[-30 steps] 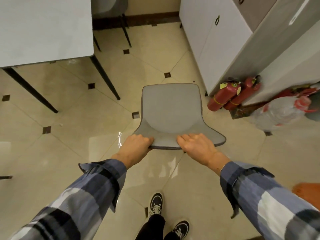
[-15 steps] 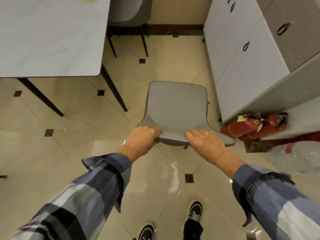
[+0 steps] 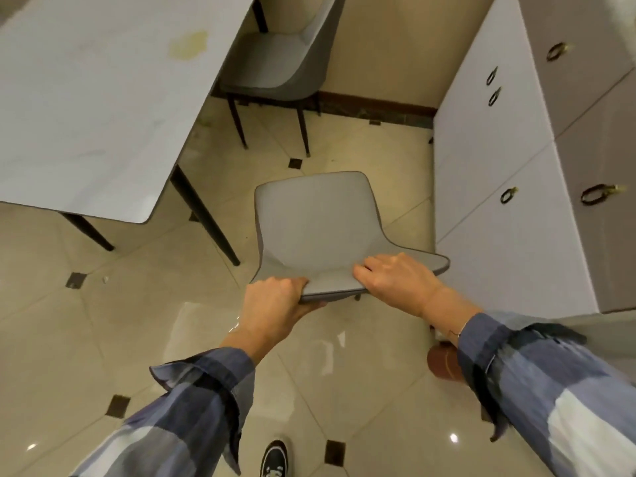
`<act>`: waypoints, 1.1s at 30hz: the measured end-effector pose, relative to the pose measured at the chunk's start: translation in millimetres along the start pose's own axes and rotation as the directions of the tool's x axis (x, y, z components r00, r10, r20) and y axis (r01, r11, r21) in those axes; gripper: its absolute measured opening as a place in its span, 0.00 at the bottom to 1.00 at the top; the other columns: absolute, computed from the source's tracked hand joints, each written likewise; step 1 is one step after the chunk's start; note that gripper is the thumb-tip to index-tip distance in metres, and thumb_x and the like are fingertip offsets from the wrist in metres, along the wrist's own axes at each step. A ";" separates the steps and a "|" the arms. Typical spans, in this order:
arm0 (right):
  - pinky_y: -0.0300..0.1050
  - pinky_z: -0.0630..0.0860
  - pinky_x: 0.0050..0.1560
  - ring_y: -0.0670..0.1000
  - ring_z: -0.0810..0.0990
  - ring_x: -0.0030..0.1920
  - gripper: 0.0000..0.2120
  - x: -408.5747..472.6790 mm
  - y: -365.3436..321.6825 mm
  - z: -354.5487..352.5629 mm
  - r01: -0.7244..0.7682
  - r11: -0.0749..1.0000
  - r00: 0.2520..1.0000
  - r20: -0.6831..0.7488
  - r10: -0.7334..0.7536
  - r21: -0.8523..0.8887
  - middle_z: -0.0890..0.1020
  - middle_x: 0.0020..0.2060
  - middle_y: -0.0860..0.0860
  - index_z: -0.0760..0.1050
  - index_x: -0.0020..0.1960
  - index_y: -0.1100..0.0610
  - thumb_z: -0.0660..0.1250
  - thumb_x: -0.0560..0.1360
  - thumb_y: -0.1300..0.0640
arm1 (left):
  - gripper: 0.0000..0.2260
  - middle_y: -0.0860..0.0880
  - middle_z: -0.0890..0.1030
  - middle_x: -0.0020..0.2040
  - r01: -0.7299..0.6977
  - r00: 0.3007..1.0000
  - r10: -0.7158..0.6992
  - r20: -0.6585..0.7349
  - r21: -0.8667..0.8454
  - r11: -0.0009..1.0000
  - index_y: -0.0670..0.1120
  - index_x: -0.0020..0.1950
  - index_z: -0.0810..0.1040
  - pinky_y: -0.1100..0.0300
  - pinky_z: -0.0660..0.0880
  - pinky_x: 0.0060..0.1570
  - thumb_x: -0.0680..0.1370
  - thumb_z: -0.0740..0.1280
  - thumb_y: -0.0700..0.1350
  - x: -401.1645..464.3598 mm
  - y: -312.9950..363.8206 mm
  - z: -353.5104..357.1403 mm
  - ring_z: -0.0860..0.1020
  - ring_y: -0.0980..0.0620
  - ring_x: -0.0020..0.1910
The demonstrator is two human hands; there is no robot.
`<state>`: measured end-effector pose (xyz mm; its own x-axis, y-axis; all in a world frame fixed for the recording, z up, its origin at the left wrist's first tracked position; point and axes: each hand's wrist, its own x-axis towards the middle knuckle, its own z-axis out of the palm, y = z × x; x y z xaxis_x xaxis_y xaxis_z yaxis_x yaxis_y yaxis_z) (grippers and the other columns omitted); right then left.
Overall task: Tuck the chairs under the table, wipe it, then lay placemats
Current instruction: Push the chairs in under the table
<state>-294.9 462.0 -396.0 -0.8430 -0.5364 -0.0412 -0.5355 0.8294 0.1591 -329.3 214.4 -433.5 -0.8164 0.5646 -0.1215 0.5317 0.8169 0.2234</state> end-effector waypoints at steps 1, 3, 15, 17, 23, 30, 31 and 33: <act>0.41 0.56 0.24 0.55 0.74 0.25 0.11 7.3 18.1 2.1 0.023 1.000 1.000 -0.021 -0.023 0.003 0.75 0.28 0.54 0.75 0.37 0.59 0.75 0.61 0.67 | 0.36 0.54 0.83 0.42 0.014 1.000 -0.014 -0.022 0.010 1.000 0.56 0.54 0.79 0.54 0.80 0.39 0.69 0.41 0.75 15.2 4.5 -0.8 0.81 0.53 0.39; 0.41 0.56 0.24 0.55 0.74 0.24 0.04 19.7 53.9 8.5 0.066 0.998 0.997 -0.039 -0.066 -0.012 0.74 0.28 0.54 0.75 0.37 0.59 0.68 0.66 0.66 | 0.30 0.54 0.82 0.39 0.018 0.997 -0.015 -0.080 0.041 0.999 0.55 0.51 0.78 0.58 0.78 0.34 0.72 0.46 0.74 42.0 13.8 -0.7 0.80 0.54 0.35; 0.41 0.62 0.20 0.54 0.72 0.23 0.10 63.5 173.6 25.5 0.165 0.986 0.974 -0.164 -0.159 0.021 0.73 0.26 0.54 0.73 0.34 0.58 0.56 0.68 0.66 | 0.26 0.53 0.81 0.43 -0.041 0.999 0.041 -0.007 0.026 0.999 0.55 0.52 0.74 0.54 0.78 0.38 0.76 0.45 0.70 149.2 31.1 -32.0 0.81 0.50 0.40; 0.41 0.61 0.21 0.54 0.72 0.23 0.09 79.9 183.1 25.4 0.196 0.980 0.966 -0.179 -0.188 0.029 0.73 0.26 0.53 0.73 0.35 0.58 0.57 0.67 0.67 | 0.23 0.53 0.81 0.42 -0.004 1.000 0.004 -0.003 0.016 1.000 0.55 0.52 0.75 0.55 0.76 0.36 0.77 0.50 0.69 162.5 19.9 -37.6 0.81 0.49 0.39; 0.40 0.61 0.20 0.55 0.72 0.20 0.11 136.5 152.9 24.2 0.214 0.969 0.949 -0.260 -0.177 0.123 0.74 0.24 0.54 0.73 0.32 0.59 0.53 0.62 0.68 | 0.24 0.54 0.81 0.40 0.151 0.987 -0.152 0.052 0.029 0.988 0.55 0.52 0.80 0.53 0.79 0.39 0.75 0.54 0.70 167.1 -32.8 -61.1 0.80 0.52 0.38; 0.42 0.66 0.21 0.57 0.75 0.23 0.10 165.7 199.0 34.3 0.350 0.934 0.927 -0.168 -0.334 0.072 0.76 0.27 0.55 0.74 0.36 0.59 0.71 0.60 0.70 | 0.20 0.54 0.80 0.39 0.329 0.944 -0.330 0.029 0.037 0.944 0.54 0.50 0.82 0.54 0.79 0.40 0.75 0.62 0.68 191.1 -19.4 -53.7 0.79 0.52 0.37; 0.43 0.68 0.22 0.57 0.75 0.24 0.11 171.9 208.7 35.6 0.367 0.928 0.926 -0.125 -0.357 0.061 0.76 0.29 0.55 0.75 0.38 0.59 0.73 0.61 0.69 | 0.20 0.53 0.81 0.39 0.359 0.933 -0.360 0.028 0.033 0.933 0.54 0.51 0.82 0.53 0.79 0.41 0.76 0.62 0.68 195.9 -16.6 -51.4 0.79 0.51 0.37; 0.43 0.68 0.22 0.56 0.76 0.27 0.10 189.7 227.2 35.9 0.397 0.918 0.917 -0.059 -0.396 0.011 0.77 0.30 0.55 0.76 0.40 0.59 0.75 0.63 0.67 | 0.21 0.52 0.82 0.41 0.433 0.900 -0.434 0.032 0.028 0.901 0.53 0.51 0.82 0.53 0.79 0.42 0.76 0.61 0.68 206.7 -9.1 -48.4 0.80 0.50 0.39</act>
<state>-578.3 554.3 -403.0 -0.5577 -0.8289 -0.0427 -0.8267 0.5501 0.1184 -513.9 318.0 -413.8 -0.9585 0.1578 -0.2374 0.1318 0.9838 0.1218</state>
